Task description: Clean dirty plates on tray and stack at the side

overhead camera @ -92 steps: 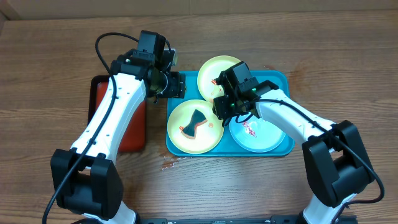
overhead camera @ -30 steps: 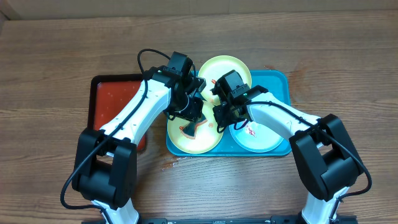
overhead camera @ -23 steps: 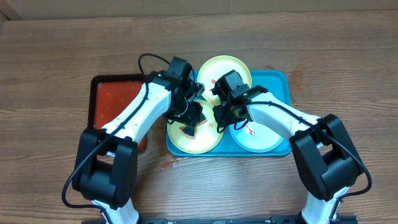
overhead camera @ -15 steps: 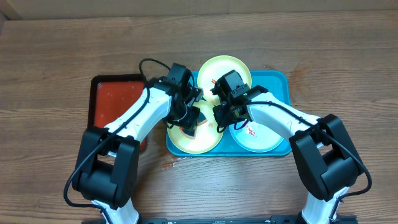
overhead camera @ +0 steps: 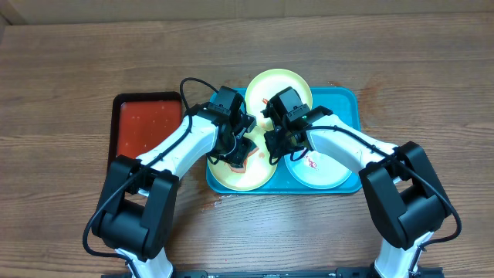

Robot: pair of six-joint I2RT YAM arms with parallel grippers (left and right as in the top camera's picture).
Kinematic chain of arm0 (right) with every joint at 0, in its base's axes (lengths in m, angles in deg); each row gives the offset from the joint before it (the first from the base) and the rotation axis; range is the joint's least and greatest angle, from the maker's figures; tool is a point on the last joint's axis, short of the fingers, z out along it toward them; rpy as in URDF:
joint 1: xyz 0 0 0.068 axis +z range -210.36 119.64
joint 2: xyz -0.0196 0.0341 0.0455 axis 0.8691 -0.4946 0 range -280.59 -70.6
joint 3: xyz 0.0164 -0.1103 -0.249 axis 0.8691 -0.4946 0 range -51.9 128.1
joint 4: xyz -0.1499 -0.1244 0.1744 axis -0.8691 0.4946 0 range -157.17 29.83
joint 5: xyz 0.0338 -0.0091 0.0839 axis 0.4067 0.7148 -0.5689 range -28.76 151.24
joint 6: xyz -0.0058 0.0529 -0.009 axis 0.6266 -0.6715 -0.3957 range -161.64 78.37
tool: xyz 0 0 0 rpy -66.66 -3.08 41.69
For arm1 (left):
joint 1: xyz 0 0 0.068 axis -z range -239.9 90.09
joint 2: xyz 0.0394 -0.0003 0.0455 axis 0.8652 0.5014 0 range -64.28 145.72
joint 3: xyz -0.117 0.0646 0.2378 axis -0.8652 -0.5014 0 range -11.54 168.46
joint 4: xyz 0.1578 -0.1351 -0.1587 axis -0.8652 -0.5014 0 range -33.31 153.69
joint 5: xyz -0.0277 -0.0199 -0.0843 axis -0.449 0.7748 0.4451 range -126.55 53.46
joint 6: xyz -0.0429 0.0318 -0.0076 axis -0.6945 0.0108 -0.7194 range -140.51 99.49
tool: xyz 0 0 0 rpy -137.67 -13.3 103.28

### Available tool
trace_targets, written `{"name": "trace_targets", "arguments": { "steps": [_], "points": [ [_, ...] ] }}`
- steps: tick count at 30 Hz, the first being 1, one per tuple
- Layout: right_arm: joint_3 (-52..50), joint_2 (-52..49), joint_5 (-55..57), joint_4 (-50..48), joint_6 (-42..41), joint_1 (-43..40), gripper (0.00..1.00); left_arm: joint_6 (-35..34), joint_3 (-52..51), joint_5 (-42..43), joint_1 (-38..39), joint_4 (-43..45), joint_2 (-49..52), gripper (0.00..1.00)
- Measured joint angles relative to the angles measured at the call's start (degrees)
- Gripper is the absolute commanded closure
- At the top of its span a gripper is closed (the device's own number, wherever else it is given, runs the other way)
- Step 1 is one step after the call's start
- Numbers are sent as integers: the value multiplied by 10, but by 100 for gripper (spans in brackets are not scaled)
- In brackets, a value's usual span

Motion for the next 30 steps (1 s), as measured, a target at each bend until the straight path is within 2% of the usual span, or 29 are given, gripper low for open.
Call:
{"name": "trace_targets", "arguments": {
  "steps": [6,9,21,23,26,30],
  "points": [
    [0,0,0,0,0,0,96,3,0,38,1,-18,0,96],
    [0,0,0,0,0,0,96,-2,0,26,5,-28,0,96],
    [0,0,0,0,0,0,96,-143,-8,-227,12,10,0,96],
    [0,0,0,0,0,0,96,-152,-8,-241,7,15,0,96],
    [0,0,0,1,0,0,96,-143,-7,-215,3,17,0,96],
    [0,0,1,1,0,0,96,-93,-1,-97,-3,26,0,96]
  ]
}}
